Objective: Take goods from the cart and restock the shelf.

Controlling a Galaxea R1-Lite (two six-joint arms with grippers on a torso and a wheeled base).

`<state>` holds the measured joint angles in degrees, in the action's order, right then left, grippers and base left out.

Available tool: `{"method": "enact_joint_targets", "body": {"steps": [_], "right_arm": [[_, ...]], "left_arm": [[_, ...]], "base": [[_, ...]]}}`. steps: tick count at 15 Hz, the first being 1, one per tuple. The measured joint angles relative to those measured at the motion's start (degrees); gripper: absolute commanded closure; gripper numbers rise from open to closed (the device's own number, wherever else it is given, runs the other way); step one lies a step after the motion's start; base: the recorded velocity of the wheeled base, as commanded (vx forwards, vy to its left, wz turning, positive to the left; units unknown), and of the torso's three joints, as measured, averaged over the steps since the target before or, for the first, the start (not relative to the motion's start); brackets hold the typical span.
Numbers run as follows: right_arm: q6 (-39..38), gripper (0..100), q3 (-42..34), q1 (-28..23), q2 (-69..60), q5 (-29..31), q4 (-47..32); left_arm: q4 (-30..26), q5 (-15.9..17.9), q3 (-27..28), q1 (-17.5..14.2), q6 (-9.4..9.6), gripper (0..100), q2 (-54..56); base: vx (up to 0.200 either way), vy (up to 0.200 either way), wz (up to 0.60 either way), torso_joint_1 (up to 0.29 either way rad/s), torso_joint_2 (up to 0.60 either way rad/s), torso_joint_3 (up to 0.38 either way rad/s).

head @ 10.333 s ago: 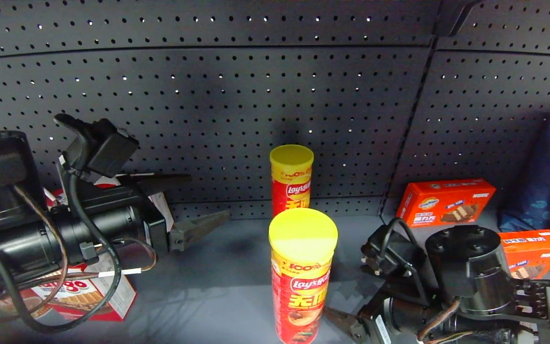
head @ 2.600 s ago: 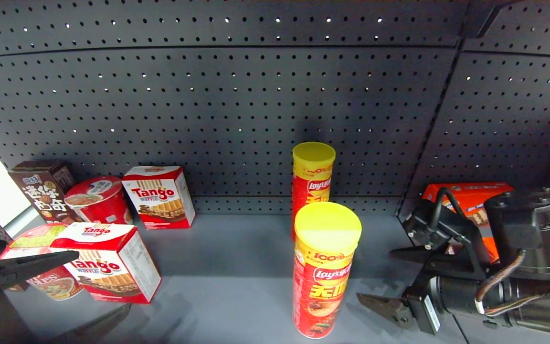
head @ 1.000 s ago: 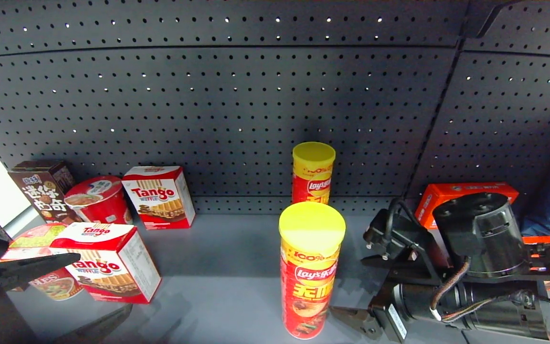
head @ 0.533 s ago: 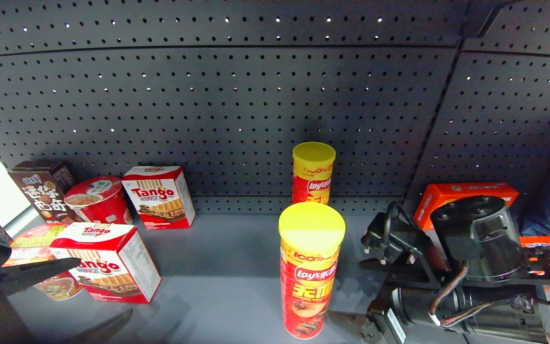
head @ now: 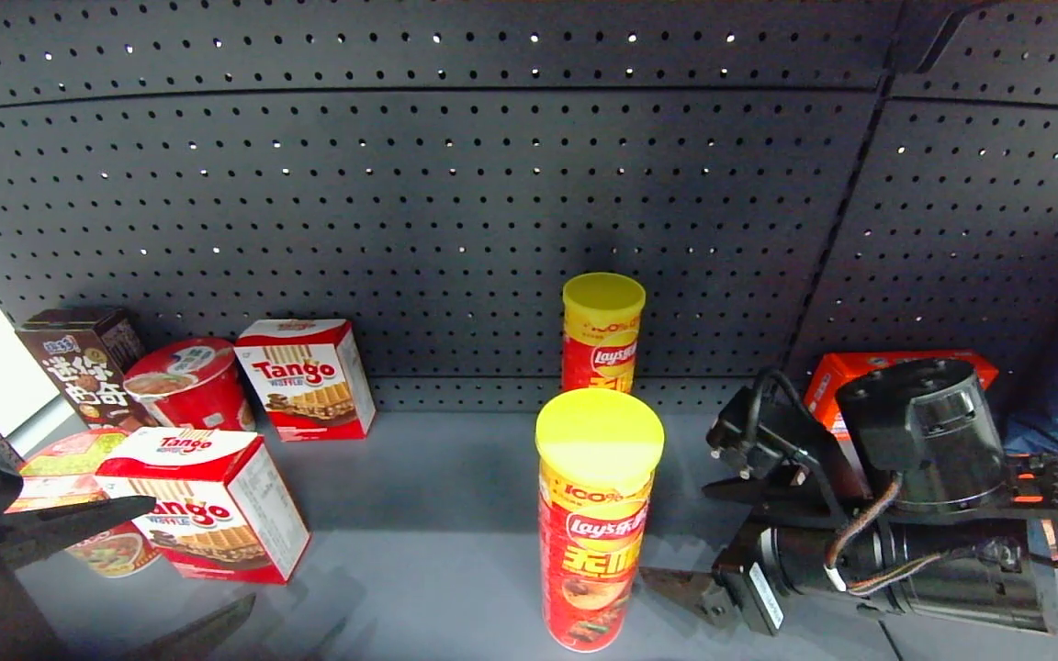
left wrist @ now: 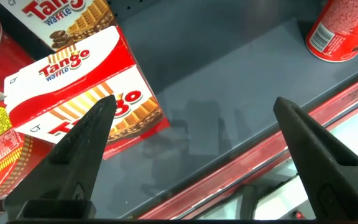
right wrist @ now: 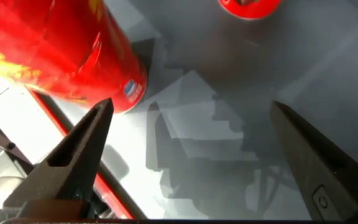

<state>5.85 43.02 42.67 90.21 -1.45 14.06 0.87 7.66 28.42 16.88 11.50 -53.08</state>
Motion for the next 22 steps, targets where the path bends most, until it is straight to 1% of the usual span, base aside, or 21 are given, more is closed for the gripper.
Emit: {"method": "enact_joint_targets", "body": {"steps": [10,16,18,20,22], "right_arm": [[0.02,0,1.62,1.21,2.46,-0.11,0.00],[-0.05,0,0.88,1.13,2.79,-0.11,1.93],[-0.05,0,0.72,-0.66,2.01,0.00,1.93],[0.05,0,2.45,-4.77,1.63,0.52,1.90],[0.09,0,5.02,-7.95,2.15,2.32,1.87]], "left_arm": [[-0.02,0.09,-0.41,0.01,0.02,0,-0.01],[-0.02,0.09,-1.07,0.00,0.02,0,0.10],[0.00,0.09,-1.18,0.01,0.02,0,0.18],[0.00,0.09,-1.13,0.00,0.02,0,0.18],[0.00,0.06,-1.07,0.00,-0.01,0,0.20]], "base": [[0.000,0.000,0.00,0.000,0.00,0.000],[0.000,0.000,0.00,0.000,0.00,0.000],[0.000,0.000,0.00,0.000,0.00,0.000],[0.000,0.000,0.00,0.000,0.00,0.000],[0.000,0.000,0.00,0.000,0.00,0.000]]}}
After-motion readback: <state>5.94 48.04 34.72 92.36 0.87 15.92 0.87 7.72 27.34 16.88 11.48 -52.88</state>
